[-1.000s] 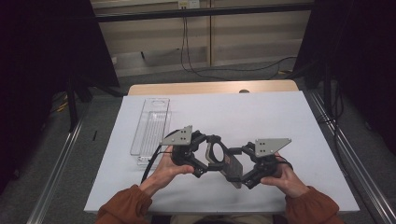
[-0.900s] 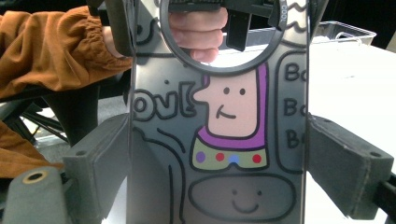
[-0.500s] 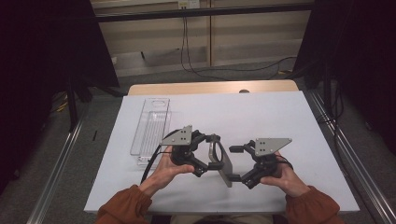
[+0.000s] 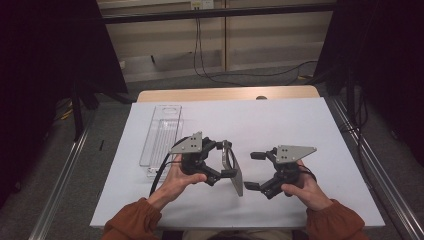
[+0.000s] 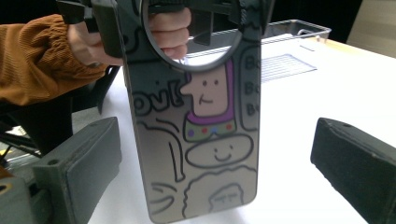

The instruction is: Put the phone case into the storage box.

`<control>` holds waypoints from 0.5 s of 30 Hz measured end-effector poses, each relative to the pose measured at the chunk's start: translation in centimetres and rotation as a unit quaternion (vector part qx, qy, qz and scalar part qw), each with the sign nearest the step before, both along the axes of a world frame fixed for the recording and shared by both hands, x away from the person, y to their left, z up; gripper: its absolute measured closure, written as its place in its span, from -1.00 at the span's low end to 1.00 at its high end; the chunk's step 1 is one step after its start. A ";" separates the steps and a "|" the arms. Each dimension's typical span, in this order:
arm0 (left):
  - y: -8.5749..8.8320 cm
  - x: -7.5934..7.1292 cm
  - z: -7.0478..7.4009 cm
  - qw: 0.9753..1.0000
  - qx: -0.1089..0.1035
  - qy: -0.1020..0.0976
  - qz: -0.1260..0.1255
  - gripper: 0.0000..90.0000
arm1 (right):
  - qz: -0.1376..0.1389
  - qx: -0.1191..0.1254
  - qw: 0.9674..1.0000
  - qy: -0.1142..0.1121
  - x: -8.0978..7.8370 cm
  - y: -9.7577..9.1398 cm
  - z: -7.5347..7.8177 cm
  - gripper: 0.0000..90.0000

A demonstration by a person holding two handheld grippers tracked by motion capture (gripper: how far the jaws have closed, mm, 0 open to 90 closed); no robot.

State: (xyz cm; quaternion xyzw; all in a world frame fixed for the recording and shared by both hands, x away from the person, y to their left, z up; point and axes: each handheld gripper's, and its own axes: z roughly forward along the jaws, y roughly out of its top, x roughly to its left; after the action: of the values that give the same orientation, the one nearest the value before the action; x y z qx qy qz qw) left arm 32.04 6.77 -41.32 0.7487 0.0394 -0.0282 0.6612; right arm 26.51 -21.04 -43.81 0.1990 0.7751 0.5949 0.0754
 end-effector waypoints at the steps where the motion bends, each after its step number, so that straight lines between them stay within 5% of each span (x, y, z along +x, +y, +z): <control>1: 0.2 0.0 0.1 1.000 0.003 -0.001 0.005 -0.73 | -0.006 0.001 1.000 0.000 0.0 -0.1 0.0 -0.97; 15: 1.5 0.4 0.4 0.999 0.002 0.002 0.043 -0.73 | -0.088 0.012 0.996 0.014 0.5 -1.5 -0.1 -1.00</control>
State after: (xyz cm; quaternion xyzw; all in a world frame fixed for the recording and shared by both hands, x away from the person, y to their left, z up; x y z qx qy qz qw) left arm 32.47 8.29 -40.93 0.7474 0.0733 -0.0011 0.6603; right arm 26.97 -22.59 -43.91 0.2756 0.7487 0.5921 0.1137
